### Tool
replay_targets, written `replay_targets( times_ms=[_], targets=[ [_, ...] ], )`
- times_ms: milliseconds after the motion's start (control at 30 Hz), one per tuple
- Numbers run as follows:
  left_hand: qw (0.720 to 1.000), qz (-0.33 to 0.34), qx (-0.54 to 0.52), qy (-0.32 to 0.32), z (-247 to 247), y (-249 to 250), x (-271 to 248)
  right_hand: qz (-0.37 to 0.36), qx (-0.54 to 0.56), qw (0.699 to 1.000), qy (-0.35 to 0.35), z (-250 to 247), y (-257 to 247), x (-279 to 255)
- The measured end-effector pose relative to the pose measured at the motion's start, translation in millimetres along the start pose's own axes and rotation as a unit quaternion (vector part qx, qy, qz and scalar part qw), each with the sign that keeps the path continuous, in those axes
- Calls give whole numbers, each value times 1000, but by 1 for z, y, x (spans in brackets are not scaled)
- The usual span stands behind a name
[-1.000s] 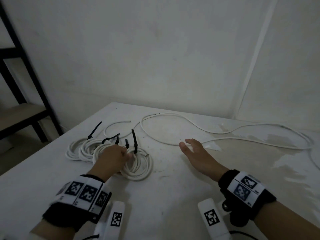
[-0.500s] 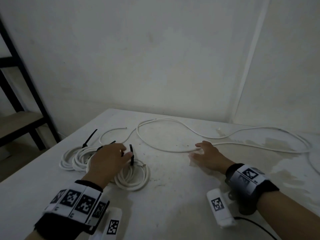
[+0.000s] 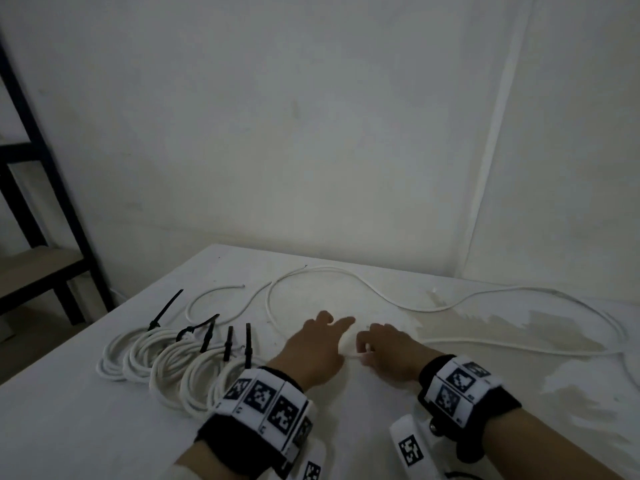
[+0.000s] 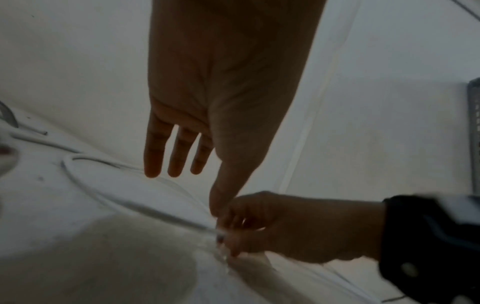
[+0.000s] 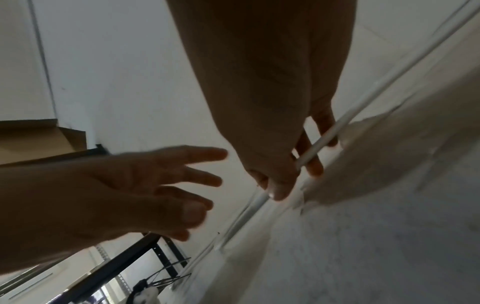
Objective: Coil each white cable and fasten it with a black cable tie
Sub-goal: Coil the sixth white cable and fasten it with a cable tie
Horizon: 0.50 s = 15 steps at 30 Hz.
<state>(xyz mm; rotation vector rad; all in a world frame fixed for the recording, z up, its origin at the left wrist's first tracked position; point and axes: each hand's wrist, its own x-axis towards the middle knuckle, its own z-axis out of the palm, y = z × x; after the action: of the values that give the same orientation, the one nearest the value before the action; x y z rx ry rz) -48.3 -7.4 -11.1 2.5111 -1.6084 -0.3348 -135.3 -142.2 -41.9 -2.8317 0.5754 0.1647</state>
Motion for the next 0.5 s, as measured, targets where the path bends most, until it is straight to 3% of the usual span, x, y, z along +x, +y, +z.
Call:
replay_targets(
  times_ms=[100, 233, 500],
  targets=[
    [1000, -4, 7, -25, 7, 5, 12, -57, 81, 993, 68, -10, 2, -12],
    [999, 2, 14, 48, 12, 2, 34, -94, 106, 979, 149, -28, 19, -39],
    [982, -45, 85, 164, -8, -25, 44, -5, 165, 929, 330, -67, 107, -99]
  ],
)
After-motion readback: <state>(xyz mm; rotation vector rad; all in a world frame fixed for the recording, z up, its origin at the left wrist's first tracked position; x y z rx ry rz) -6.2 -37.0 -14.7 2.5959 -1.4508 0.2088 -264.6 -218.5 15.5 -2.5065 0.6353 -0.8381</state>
